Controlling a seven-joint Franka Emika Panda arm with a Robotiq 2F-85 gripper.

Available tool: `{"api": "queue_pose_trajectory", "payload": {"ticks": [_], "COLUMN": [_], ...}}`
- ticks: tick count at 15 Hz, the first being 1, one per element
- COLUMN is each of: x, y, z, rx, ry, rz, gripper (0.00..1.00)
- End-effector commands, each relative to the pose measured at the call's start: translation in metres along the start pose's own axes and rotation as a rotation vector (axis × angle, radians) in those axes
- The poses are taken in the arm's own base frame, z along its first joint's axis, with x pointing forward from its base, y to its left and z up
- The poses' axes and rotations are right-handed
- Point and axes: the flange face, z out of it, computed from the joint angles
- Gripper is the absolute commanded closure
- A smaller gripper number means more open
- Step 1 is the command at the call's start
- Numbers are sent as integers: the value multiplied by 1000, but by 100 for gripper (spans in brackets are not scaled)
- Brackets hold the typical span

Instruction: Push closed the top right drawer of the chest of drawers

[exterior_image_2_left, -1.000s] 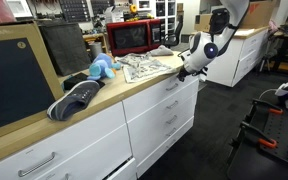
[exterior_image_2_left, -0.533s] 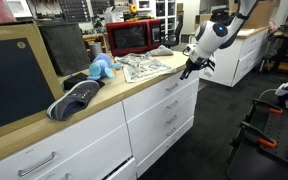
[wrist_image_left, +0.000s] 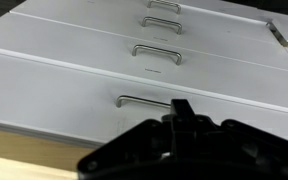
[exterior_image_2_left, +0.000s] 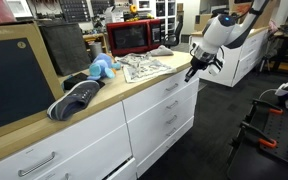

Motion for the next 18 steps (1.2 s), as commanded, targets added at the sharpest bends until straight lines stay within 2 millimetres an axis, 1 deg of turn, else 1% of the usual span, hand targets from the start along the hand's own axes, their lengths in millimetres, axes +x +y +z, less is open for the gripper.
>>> {"api": "queue_pose_trajectory", "payload": {"ticks": [1,4,7,9,10,11,12,14,18], "x": [-4,-13,-28,-32,-35,-35,-35,-32,-36], "y": [-5,-7,-11,-12,-13,-12,-12,-10,-15], "z": [-28,-34,-28,-31,-32,-34,-36,-42,-48], "rx": [15,24,24,28,31,30,25,23,26], "ry": [-16,-49,-99,-111,-119,-118,-118,-109,-122], "rz": [100,172,218,233,240,247,253,256,270], "gripper": [100,100,100,100,99,96,73,71,42]}}
